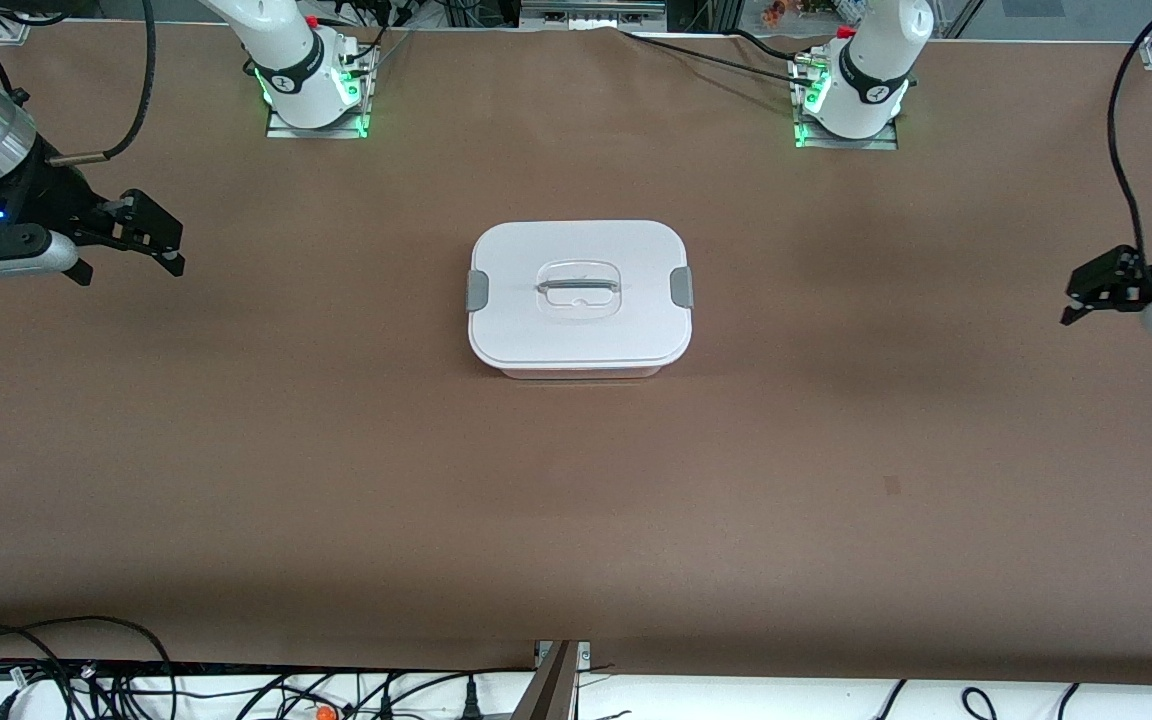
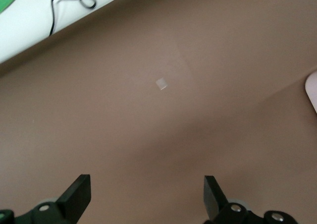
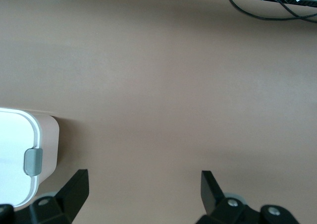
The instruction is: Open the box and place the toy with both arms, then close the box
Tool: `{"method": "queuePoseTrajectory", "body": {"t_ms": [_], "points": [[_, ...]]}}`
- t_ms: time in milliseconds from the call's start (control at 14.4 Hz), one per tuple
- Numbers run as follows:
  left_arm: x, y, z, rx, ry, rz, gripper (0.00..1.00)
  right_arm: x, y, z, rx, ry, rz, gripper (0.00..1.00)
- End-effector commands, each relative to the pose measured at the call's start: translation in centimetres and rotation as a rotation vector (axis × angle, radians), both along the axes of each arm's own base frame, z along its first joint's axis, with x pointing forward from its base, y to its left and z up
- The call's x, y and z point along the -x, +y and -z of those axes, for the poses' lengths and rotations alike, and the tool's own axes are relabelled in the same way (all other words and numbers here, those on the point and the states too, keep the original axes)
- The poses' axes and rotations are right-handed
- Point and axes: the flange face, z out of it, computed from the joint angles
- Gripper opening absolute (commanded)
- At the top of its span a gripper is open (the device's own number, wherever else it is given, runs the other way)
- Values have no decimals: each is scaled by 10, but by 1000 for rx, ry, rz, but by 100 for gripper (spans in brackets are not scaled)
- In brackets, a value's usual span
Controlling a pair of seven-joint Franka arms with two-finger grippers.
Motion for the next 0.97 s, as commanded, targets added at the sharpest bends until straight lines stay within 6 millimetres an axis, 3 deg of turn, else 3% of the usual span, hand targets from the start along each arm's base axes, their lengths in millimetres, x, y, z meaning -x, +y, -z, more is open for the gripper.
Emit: {"method": "queuePoseTrajectory", "body": {"t_ms": [0, 208, 554, 900], "points": [[32, -2, -9, 14, 9, -253, 100, -1, 6, 4, 1, 22, -15, 100], [38, -22, -23, 34, -17, -426, 100, 1, 10, 6, 4, 42, -23, 100], [53, -19, -22, 22, 68, -402, 100, 1, 10, 4, 7, 37, -27, 100], [41, -13, -4, 19, 94, -414, 100, 7, 10, 10, 24, 89, -23, 100]]}}
